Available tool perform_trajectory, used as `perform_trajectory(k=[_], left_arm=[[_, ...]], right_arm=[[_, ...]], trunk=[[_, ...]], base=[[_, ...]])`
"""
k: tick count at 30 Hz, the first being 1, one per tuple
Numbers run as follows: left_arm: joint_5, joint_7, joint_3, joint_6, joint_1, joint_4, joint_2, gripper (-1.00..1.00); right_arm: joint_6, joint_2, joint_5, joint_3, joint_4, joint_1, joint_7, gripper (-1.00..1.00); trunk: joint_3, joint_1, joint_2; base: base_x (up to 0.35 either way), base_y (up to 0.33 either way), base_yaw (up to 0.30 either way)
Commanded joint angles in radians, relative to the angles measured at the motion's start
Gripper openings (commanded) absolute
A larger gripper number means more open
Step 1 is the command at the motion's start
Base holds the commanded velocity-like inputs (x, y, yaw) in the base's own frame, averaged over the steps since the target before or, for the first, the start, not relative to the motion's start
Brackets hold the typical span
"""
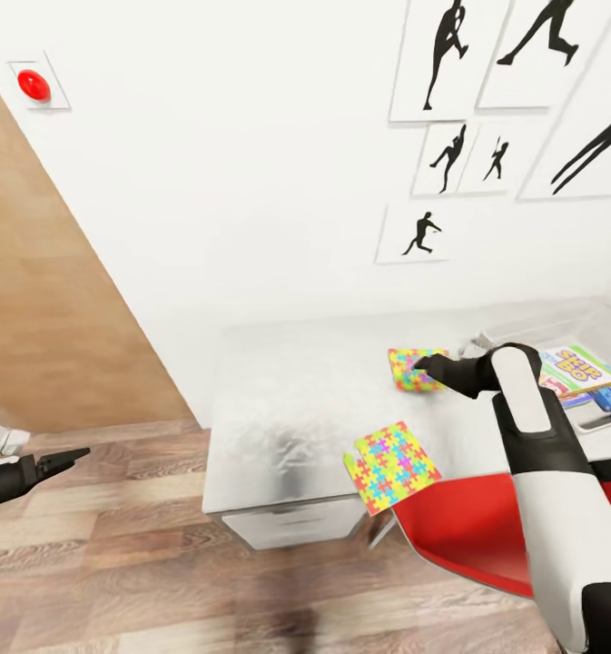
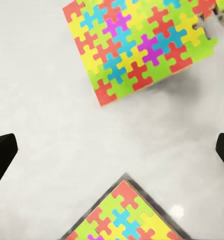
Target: Put all the toys in the child's room - the three board games (two on the bed and one on the table), the two jigsaw puzzles on the table, and the tennis ball on the table - inside the toy box on the table in the child's room.
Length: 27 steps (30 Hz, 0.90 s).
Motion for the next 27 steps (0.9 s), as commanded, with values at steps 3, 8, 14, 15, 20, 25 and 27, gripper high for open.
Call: perform_trajectory(k=[3, 8, 14, 15, 20, 25, 27], left_arm=[[-0.01, -0.009, 0.003, 0.01, -0.001, -0.001, 0.0, 1.0], [-0.01, -0.009, 0.003, 0.01, -0.001, -0.001, 0.0, 1.0], [-0.01, -0.009, 0.004, 0.01, -0.001, -0.001, 0.0, 1.0], [-0.01, -0.009, 0.004, 0.01, -0.002, -0.001, 0.001, 1.0], [-0.01, -0.009, 0.004, 0.01, -0.001, -0.001, 0.001, 1.0], [-0.01, -0.009, 0.004, 0.01, -0.001, -0.001, 0.001, 1.0], [-0.01, -0.009, 0.004, 0.01, -0.001, -0.001, 0.001, 1.0]], right_arm=[[0.011, 0.001, -0.037, -0.039, -0.074, 0.033, -0.008, 1.0], [0.013, 0.0, -0.163, -0.074, -0.159, 0.149, 0.002, 1.0], [0.013, 0.0, -0.368, -0.091, -0.214, 0.26, 0.024, 1.0], [0.013, 0.0, -0.399, -0.092, -0.236, 0.289, 0.04, 1.0], [0.013, 0.001, -0.444, -0.095, -0.304, 0.419, 0.177, 1.0], [0.013, 0.001, -0.448, -0.096, -0.322, 0.533, 0.423, 1.0], [0.013, 0.001, -0.444, -0.096, -0.325, 0.586, 0.555, 1.0]], trunk=[[0.003, 0.001, -0.002], [0.01, 0.001, -0.002], [0.019, 0.001, -0.002], [0.02, 0.001, -0.002], [0.027, 0.001, -0.002], [0.035, 0.001, -0.002], [0.038, 0.001, -0.002]], base=[[0.0, 0.0, -0.17], [0.0, 0.0, -0.17], [0.0, 0.0, -0.17], [0.0, 0.0, -0.17], [0.0, 0.0, -0.164], [0.0, 0.0, -0.128], [0.0, 0.0, -0.105]])
